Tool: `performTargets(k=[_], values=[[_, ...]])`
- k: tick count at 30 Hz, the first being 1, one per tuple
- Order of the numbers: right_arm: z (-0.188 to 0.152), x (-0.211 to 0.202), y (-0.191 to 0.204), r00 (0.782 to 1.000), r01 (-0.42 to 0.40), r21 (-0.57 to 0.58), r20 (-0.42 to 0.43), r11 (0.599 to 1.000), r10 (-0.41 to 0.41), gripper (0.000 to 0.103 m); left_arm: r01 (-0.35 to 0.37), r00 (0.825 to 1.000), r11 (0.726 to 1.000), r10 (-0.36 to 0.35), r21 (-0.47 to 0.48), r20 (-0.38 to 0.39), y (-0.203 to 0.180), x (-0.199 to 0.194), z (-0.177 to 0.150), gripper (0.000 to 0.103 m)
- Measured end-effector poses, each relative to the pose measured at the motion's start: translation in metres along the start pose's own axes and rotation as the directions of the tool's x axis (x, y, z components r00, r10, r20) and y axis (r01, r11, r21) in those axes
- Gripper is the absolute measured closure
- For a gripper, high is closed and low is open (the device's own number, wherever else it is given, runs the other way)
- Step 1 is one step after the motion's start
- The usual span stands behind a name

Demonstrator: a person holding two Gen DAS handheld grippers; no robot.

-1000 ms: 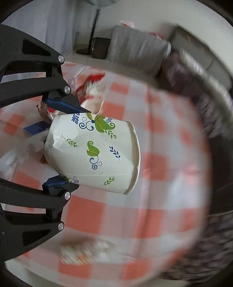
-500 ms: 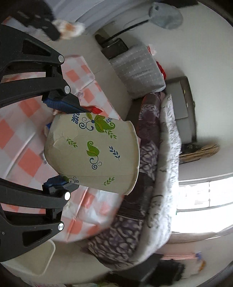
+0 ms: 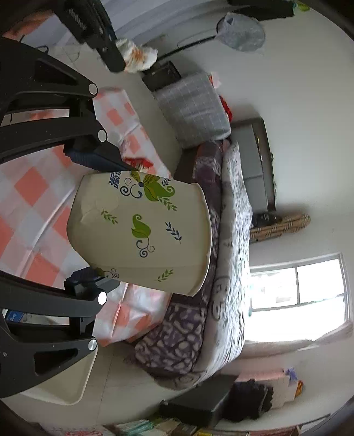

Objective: Collect trash
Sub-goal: 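Carry the paper cup over the white bin and open the right tool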

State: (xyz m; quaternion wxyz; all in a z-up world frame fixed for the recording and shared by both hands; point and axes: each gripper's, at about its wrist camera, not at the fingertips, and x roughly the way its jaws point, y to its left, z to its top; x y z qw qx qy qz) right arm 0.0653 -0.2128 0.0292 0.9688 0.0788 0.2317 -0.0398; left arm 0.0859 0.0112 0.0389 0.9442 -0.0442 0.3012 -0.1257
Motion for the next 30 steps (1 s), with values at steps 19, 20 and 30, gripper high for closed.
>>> performTargets(k=[19, 20, 30], values=[[-0.007, -0.024, -0.095, 0.954, 0.299, 0.164, -0.052, 0.94, -0.294, 0.046, 0.121, 0.992, 0.991, -0.119, 0.049, -0.042, -0.054, 0.029, -0.019, 0.074], [-0.008, -0.024, -0.103, 0.946, 0.323, 0.18, -0.073, 0.929, -0.315, 0.046, 0.125, 0.991, 0.991, -0.123, 0.054, -0.044, -0.058, 0.03, -0.019, 0.074], [-0.023, -0.037, -0.151, 0.894, 0.447, 0.265, -0.17, 0.854, -0.415, 0.032, 0.171, 0.984, 0.982, -0.165, 0.086, -0.07, -0.086, 0.039, -0.027, 0.074]])
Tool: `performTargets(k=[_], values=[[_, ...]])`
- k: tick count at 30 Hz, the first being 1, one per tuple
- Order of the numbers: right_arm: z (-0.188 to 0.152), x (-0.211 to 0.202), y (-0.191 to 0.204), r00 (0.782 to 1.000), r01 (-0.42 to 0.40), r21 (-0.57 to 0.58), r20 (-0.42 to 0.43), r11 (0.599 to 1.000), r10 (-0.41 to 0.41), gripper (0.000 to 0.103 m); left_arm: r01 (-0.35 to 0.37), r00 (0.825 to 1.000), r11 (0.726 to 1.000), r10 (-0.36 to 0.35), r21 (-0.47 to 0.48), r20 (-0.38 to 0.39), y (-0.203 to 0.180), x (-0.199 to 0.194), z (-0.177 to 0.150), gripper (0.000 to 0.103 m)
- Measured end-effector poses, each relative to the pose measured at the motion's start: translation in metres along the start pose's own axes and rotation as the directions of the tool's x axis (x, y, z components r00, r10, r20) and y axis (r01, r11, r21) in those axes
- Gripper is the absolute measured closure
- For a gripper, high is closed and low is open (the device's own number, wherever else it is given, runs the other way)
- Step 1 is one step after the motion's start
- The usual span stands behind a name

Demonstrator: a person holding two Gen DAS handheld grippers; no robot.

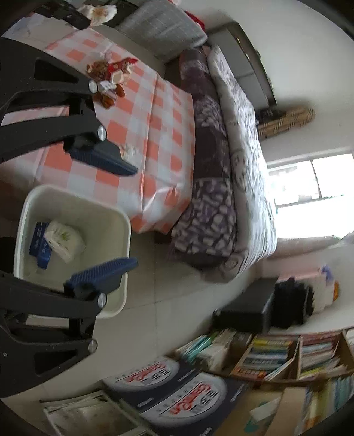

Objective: Collect trash
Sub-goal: 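Carry the paper cup over the white bin and open the right tool, then lower the tissue ball into the white bin and open the left tool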

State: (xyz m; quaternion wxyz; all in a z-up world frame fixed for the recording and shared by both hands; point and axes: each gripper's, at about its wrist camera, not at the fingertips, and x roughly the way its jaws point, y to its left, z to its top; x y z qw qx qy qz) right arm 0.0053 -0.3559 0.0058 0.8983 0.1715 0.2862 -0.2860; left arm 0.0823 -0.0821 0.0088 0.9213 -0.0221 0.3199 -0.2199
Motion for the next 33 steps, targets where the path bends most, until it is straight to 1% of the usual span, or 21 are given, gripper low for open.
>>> performTargets(k=[1, 2, 5, 8, 11, 14, 16, 18, 20, 22, 23, 24, 25, 26, 27, 30, 31, 32, 33], values=[[0.0, 0.0, -0.006, 1.0, 0.012, 0.02, 0.001, 1.0, -0.012, 0.02, 0.004, 1.0, 1.0, -0.004, 0.005, -0.002, -0.003, 0.001, -0.001, 0.074], [0.001, 0.0, -0.011, 1.0, 0.02, 0.037, 0.004, 0.999, -0.02, 0.015, 0.008, 1.0, 1.0, -0.008, 0.009, -0.004, -0.007, 0.002, -0.001, 0.074], [0.005, -0.003, -0.027, 0.999, 0.039, 0.087, 0.022, 0.995, -0.041, 0.011, 0.027, 1.0, 0.999, -0.026, 0.026, -0.011, -0.019, 0.007, -0.002, 0.074], [0.009, -0.005, -0.042, 0.998, 0.054, 0.137, 0.038, 0.989, -0.059, 0.008, 0.061, 0.998, 0.997, -0.06, 0.04, -0.028, -0.034, 0.012, -0.004, 0.074], [0.011, -0.007, -0.053, 0.996, 0.062, 0.177, 0.05, 0.982, -0.072, 0.007, 0.092, 0.995, 0.994, -0.089, 0.063, -0.042, -0.05, 0.016, -0.005, 0.074], [0.015, -0.008, -0.068, 0.996, 0.054, 0.236, 0.055, 0.97, -0.069, 0.007, 0.142, 0.988, 0.986, -0.135, 0.088, -0.082, -0.074, 0.021, -0.01, 0.074], [0.017, -0.008, -0.074, 0.996, 0.047, 0.263, 0.059, 0.964, -0.064, 0.007, 0.17, 0.982, 0.977, -0.157, 0.131, -0.101, -0.097, 0.023, -0.015, 0.074], [0.02, -0.009, -0.082, 0.996, 0.037, 0.292, 0.068, 0.956, -0.059, 0.007, 0.21, 0.974, 0.965, -0.192, 0.155, -0.122, -0.118, 0.025, -0.019, 0.074], [0.021, -0.012, -0.087, 0.995, 0.032, 0.315, 0.081, 0.948, -0.06, 0.007, 0.248, 0.964, 0.956, -0.227, 0.154, -0.14, -0.133, 0.027, -0.021, 0.073], [0.022, -0.017, -0.096, 0.992, 0.03, 0.348, 0.106, 0.937, -0.072, 0.007, 0.3, 0.947, 0.943, -0.276, 0.146, -0.161, -0.151, 0.03, -0.022, 0.071], [0.023, -0.019, -0.1, 0.99, 0.031, 0.358, 0.115, 0.933, -0.077, 0.007, 0.331, 0.936, 0.933, -0.306, 0.14, -0.171, -0.158, 0.032, -0.021, 0.071], [0.023, -0.022, -0.104, 0.988, 0.035, 0.369, 0.128, 0.929, -0.089, 0.007, 0.383, 0.915, 0.916, -0.357, 0.123, -0.189, -0.168, 0.034, -0.02, 0.064], [0.024, -0.024, -0.107, 0.985, 0.042, 0.375, 0.138, 0.926, -0.1, 0.007, 0.399, 0.906, 0.91, -0.373, 0.115, -0.198, -0.174, 0.037, -0.019, 0.044], [0.024, -0.025, -0.11, 0.983, 0.047, 0.38, 0.145, 0.924, -0.11, 0.007, 0.409, 0.902, 0.906, -0.383, 0.107, -0.201, -0.179, 0.038, -0.017, 0.036], [0.024, -0.026, -0.114, 0.981, 0.052, 0.389, 0.152, 0.92, -0.119, 0.007, 0.412, 0.901, 0.906, -0.391, 0.094, -0.186, -0.181, 0.037, -0.015, 0.031], [0.024, -0.025, -0.117, 0.98, 0.057, 0.389, 0.153, 0.92, -0.125, 0.007, 0.43, 0.892, 0.901, -0.413, 0.059, -0.182, -0.177, 0.034, -0.007, 0.03], [0.024, -0.025, -0.116, 0.981, 0.055, 0.385, 0.152, 0.921, -0.122, 0.007, 0.424, 0.895, 0.904, -0.409, 0.052, -0.177, -0.172, 0.033, -0.004, 0.029], [0.024, -0.024, -0.113, 0.982, 0.053, 0.377, 0.15, 0.925, -0.117, 0.007, 0.411, 0.902, 0.91, -0.397, 0.052, -0.171, -0.168, 0.032, -0.002, 0.028], [0.024, -0.022, -0.108, 0.983, 0.049, 0.358, 0.149, 0.932, -0.109, 0.007, 0.377, 0.918, 0.924, -0.363, 0.063, -0.159, -0.16, 0.029, 0.0, 0.027]])
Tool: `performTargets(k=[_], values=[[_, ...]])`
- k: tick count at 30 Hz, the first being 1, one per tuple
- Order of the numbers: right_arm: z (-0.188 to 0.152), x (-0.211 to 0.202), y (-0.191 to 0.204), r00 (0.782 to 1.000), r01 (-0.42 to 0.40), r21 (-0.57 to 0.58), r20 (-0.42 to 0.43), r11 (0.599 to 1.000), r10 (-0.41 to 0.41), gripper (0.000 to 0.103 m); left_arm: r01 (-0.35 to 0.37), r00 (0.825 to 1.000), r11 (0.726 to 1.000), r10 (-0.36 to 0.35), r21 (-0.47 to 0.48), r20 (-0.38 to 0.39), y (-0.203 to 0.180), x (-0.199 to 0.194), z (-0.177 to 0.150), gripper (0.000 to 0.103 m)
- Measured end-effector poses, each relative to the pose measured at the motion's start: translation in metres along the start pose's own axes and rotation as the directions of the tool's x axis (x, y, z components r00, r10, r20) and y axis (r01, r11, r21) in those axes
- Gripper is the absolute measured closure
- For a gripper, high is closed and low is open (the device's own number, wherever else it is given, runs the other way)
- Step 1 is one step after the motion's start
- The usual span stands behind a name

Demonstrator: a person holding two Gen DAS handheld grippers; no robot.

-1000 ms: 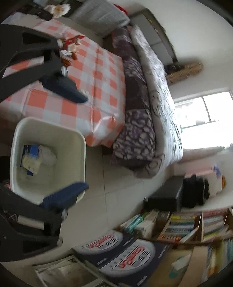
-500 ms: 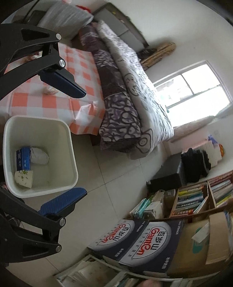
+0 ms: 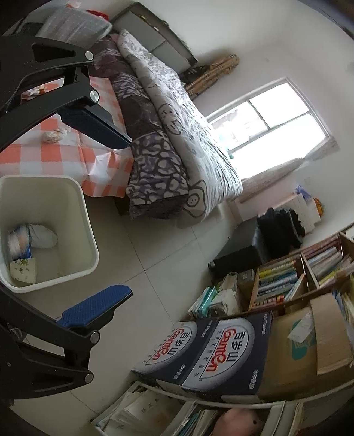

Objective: Collect trash
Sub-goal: 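Lower the tissue ball into the white bin and open the left tool, then grasp the red snack bag with the left tool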

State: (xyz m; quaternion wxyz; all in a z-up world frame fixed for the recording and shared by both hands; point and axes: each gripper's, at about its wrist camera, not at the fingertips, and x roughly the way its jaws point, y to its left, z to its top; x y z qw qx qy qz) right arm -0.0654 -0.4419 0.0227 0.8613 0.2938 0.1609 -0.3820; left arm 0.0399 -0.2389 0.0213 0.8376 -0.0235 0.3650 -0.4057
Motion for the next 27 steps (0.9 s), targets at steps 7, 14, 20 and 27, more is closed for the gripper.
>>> performTargets(k=[7, 14, 20, 27], values=[[-0.015, -0.006, 0.064, 0.992, -0.114, -0.186, -0.072, 0.976, 0.102, 0.007, -0.269, 0.963, 0.963, 0.268, 0.023, 0.036, 0.056, -0.027, 0.006, 0.022], [-0.027, -0.016, 0.152, 0.962, -0.263, -0.333, -0.167, 0.906, 0.218, 0.007, -0.469, 0.883, 0.879, 0.466, -0.087, -0.056, 0.157, -0.026, 0.014, 0.021], [-0.068, 0.012, 0.186, 0.946, -0.303, -0.449, -0.247, 0.841, 0.209, 0.007, -0.585, 0.777, 0.811, 0.567, 0.019, -0.273, 0.255, 0.01, 0.01, 0.021], [-0.105, 0.051, 0.22, 0.907, -0.365, -0.549, -0.391, 0.752, 0.154, 0.007, -0.585, 0.72, 0.789, 0.612, 0.189, -0.328, 0.326, 0.045, 0.003, 0.022]])
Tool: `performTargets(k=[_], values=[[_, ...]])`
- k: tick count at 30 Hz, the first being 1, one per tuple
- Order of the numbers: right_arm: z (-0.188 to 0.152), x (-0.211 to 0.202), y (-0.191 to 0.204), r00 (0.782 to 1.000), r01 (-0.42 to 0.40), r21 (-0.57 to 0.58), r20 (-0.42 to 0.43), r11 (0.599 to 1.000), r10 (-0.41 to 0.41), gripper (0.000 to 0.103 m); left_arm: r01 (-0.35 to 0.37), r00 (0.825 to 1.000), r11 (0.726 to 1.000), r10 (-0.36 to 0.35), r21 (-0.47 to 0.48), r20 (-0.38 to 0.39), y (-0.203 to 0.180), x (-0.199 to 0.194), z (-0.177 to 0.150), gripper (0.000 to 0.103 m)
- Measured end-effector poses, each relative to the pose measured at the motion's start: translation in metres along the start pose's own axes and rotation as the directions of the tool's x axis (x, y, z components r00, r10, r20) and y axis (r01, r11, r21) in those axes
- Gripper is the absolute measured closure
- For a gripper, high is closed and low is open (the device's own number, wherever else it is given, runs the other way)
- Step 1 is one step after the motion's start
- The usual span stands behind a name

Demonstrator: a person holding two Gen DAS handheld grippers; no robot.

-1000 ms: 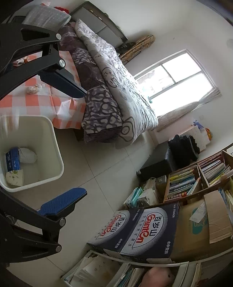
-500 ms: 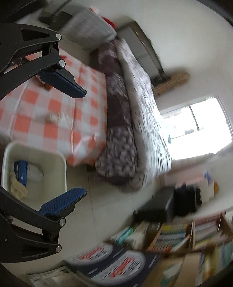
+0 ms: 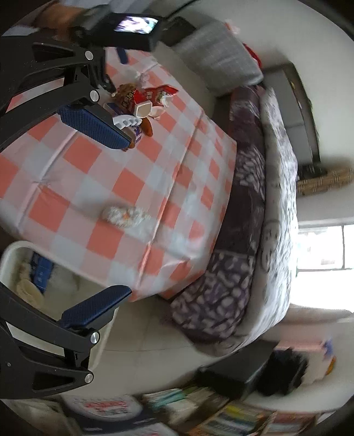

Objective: Collect trash
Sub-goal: 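Grasp the red snack bag with the left tool, then grasp the white foam strip with the right tool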

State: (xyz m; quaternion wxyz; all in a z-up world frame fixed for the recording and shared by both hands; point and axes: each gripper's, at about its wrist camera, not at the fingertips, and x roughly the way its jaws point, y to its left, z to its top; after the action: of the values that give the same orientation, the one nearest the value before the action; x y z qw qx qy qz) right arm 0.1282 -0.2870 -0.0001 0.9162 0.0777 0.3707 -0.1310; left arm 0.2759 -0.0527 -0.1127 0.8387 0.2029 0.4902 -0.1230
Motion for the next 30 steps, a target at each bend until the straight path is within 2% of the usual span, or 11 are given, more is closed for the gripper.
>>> performTargets(k=[3, 6, 7, 8, 9, 13, 18, 21, 23, 24, 30], values=[[0.005, 0.012, 0.01, 0.999, -0.039, -0.056, -0.016, 0.998, 0.038, 0.007, -0.002, 1.0, 0.996, 0.003, 0.089, -0.014, -0.008, 0.018, 0.012, 0.022], [0.006, 0.027, 0.013, 0.994, -0.095, -0.053, -0.06, 0.994, 0.092, 0.007, 0.049, 0.999, 0.988, -0.048, 0.143, -0.007, -0.017, 0.027, 0.025, 0.023], [0.007, 0.03, 0.014, 0.991, -0.112, -0.047, -0.073, 0.993, 0.109, 0.007, 0.062, 0.998, 0.986, -0.062, 0.152, -0.006, -0.019, 0.03, 0.028, 0.026], [0.007, 0.035, 0.015, 0.988, -0.13, -0.041, -0.087, 0.991, 0.126, 0.007, 0.07, 0.998, 0.986, -0.069, 0.154, -0.011, -0.021, 0.032, 0.03, 0.04], [0.007, 0.04, 0.017, 0.985, -0.144, -0.033, -0.103, 0.989, 0.14, 0.007, 0.062, 0.998, 0.987, -0.06, 0.149, -0.014, -0.021, 0.034, 0.03, 0.044], [0.007, 0.053, 0.027, 0.97, -0.202, -0.019, -0.142, 0.979, 0.197, 0.007, 0.143, 0.988, 0.987, -0.146, 0.074, 0.043, -0.009, 0.008, 0.016, 0.059], [0.002, 0.066, 0.064, 0.949, -0.276, -0.073, -0.182, 0.958, 0.259, 0.007, 0.217, 0.972, 0.972, -0.206, -0.092, 0.114, 0.022, -0.05, -0.013, 0.06], [-0.004, 0.075, 0.09, 0.942, -0.292, -0.127, -0.211, 0.948, 0.262, 0.007, 0.263, 0.959, 0.942, -0.231, -0.21, 0.165, 0.043, -0.091, -0.031, 0.06], [-0.007, 0.083, 0.105, 0.941, -0.287, -0.157, -0.231, 0.945, 0.247, 0.007, 0.303, 0.947, 0.908, -0.252, -0.288, 0.202, 0.057, -0.116, -0.043, 0.06], [-0.009, 0.089, 0.113, 0.941, -0.282, -0.173, -0.243, 0.944, 0.236, 0.007, 0.331, 0.937, 0.877, -0.263, -0.348, 0.23, 0.065, -0.132, -0.056, 0.06], [-0.024, 0.122, 0.133, 0.937, -0.239, -0.226, -0.308, 0.944, 0.163, 0.011, 0.408, 0.901, 0.785, -0.265, -0.466, 0.343, 0.078, -0.173, -0.109, 0.06]])
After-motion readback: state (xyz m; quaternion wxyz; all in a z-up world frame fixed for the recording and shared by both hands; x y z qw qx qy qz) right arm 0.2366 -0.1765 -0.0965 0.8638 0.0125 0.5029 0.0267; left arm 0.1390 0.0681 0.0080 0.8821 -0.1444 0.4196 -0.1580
